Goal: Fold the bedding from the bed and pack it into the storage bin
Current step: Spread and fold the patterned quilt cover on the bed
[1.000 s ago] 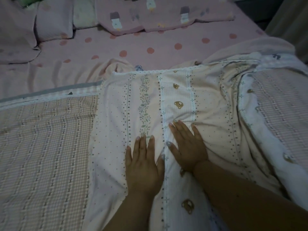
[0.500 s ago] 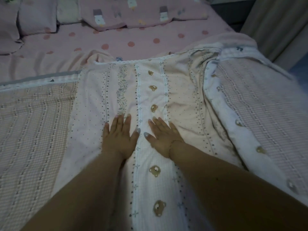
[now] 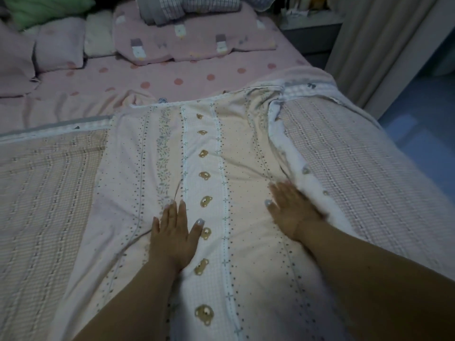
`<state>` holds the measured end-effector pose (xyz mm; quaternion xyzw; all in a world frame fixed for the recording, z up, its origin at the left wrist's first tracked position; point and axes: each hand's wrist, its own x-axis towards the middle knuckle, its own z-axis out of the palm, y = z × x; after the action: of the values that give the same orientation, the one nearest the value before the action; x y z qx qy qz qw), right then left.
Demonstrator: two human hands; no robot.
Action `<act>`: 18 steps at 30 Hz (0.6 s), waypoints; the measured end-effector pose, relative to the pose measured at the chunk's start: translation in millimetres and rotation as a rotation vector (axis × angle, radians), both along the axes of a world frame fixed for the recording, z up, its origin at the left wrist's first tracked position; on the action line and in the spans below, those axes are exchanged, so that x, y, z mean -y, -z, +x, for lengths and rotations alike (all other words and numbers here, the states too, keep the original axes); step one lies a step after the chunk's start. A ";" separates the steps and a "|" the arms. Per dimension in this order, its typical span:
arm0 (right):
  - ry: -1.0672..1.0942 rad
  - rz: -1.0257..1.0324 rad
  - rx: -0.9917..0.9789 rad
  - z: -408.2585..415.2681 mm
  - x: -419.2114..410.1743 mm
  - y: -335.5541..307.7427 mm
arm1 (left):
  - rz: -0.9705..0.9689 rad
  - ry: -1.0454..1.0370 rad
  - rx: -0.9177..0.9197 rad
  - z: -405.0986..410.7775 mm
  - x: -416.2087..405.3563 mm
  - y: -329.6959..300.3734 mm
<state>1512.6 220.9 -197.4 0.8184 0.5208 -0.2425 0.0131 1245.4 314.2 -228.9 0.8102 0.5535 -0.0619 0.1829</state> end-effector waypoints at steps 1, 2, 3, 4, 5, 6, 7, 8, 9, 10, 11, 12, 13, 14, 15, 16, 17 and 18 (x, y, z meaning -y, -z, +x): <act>0.047 -0.018 0.053 13.6 13.2 -2.2 | -0.009 0.003 -0.002 -0.4 7.2 -1.5; 0.099 -0.051 0.103 27.4 24.8 -4.9 | -0.026 0.002 0.008 -0.8 13.0 -2.3; 0.159 -0.098 0.134 39.0 35.3 -8.6 | -0.043 -0.005 0.022 -1.2 19.5 -5.5; 0.219 -0.141 0.147 48.3 43.5 -13.6 | -0.063 -0.010 0.027 -1.6 24.8 -6.8; 0.274 -0.170 0.150 53.8 50.0 -19.6 | -0.087 -0.003 0.017 -2.7 30.2 -8.5; 0.314 -0.181 0.155 54.8 54.3 -24.9 | -0.114 0.028 -0.018 -4.9 36.1 -12.1; 0.329 -0.172 0.171 52.2 54.2 -29.4 | -0.125 0.080 -0.077 -4.9 38.0 -13.1; 0.302 -0.145 0.207 43.0 54.1 -33.4 | -0.130 0.128 -0.120 -5.1 42.2 -16.4; 0.236 -0.098 0.247 28.9 54.3 -36.2 | -0.147 0.139 -0.108 -3.5 47.3 -19.7; 0.148 -0.034 0.261 9.4 56.5 -38.0 | -0.168 0.095 -0.025 -0.7 54.0 -22.5; 0.050 0.032 0.236 -14.3 60.2 -38.1 | -0.179 0.021 0.089 2.6 61.7 -26.2; -0.050 0.083 0.187 -39.9 65.4 -37.9 | -0.189 -0.031 0.181 5.4 70.0 -29.1; -0.141 0.104 0.131 -66.3 74.0 -36.6 | -0.172 -0.051 0.234 6.0 82.2 -32.9; -0.214 0.098 0.088 -86.8 81.8 -32.4 | -0.131 -0.026 0.228 4.8 93.1 -31.9; -0.253 0.075 0.060 -98.9 91.4 -27.5 | -0.073 0.020 0.185 -0.7 106.6 -31.6; -0.261 0.054 0.052 -101.3 101.7 -21.2 | -0.015 0.067 0.143 -10.7 120.1 -31.1; -0.245 0.033 0.061 -96.6 111.9 -15.9 | 0.020 0.107 0.104 -23.8 131.1 -28.7; -0.214 0.010 0.080 -88.9 123.2 -11.3 | 0.038 0.123 0.071 -40.4 142.0 -27.1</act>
<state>1423.7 97.7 -186.1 0.7670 0.6056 -0.2045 0.0558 1205.0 172.2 -201.8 0.8478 0.4967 -0.0339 0.1828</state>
